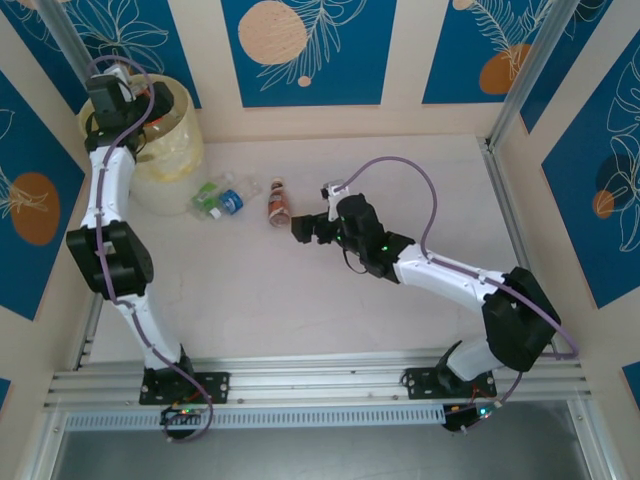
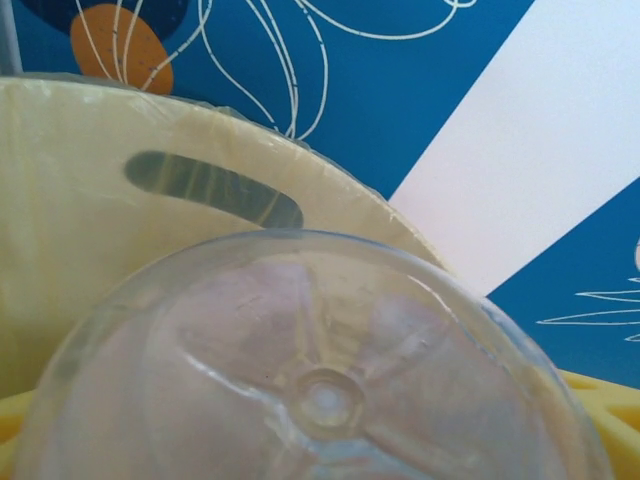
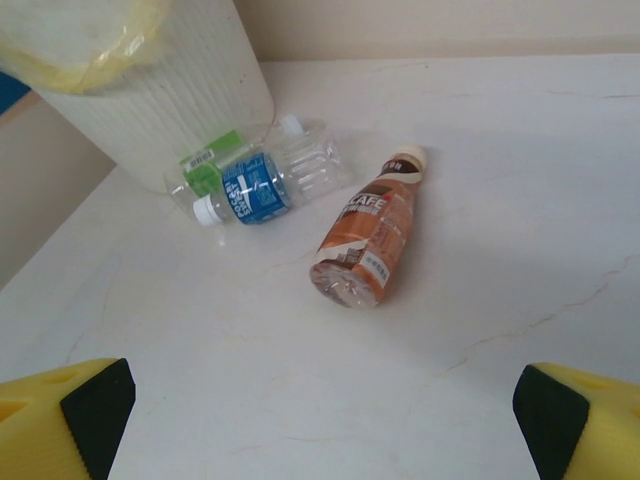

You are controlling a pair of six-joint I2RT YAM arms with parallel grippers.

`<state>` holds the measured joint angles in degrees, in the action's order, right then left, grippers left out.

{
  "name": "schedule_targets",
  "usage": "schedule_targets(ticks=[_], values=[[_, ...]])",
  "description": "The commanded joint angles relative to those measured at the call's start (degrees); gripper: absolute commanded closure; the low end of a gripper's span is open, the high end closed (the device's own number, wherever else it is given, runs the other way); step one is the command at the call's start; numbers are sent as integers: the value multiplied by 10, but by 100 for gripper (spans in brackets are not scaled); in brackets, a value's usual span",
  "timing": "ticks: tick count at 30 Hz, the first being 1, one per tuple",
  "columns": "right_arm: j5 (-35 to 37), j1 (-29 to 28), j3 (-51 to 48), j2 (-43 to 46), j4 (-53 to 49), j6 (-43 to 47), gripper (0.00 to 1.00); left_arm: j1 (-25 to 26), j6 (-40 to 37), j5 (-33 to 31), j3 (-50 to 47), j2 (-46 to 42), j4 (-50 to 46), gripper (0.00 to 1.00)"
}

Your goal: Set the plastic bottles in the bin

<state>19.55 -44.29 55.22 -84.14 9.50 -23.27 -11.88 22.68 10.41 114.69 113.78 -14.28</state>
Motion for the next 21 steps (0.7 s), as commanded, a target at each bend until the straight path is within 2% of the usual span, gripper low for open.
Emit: schedule_targets(ticks=[1, 5, 10, 16, 21], values=[[10, -11, 29, -16, -14, 27, 0, -3, 12, 31, 38, -6, -10, 5], [13, -18, 47, -34, -18, 38, 0, -3, 3, 32, 49, -20, -20, 0], [17, -24, 54, -45, -19, 43, 0, -3, -5, 60, 62, -36, -23, 0], [28, -24, 54, -46, -21, 45, 0, 3, 23, 106, 52, -47, -10, 0], [43, -24, 44, -37, -13, 41, 0, 29, -6, 73, 14, -87, -17, 0]])
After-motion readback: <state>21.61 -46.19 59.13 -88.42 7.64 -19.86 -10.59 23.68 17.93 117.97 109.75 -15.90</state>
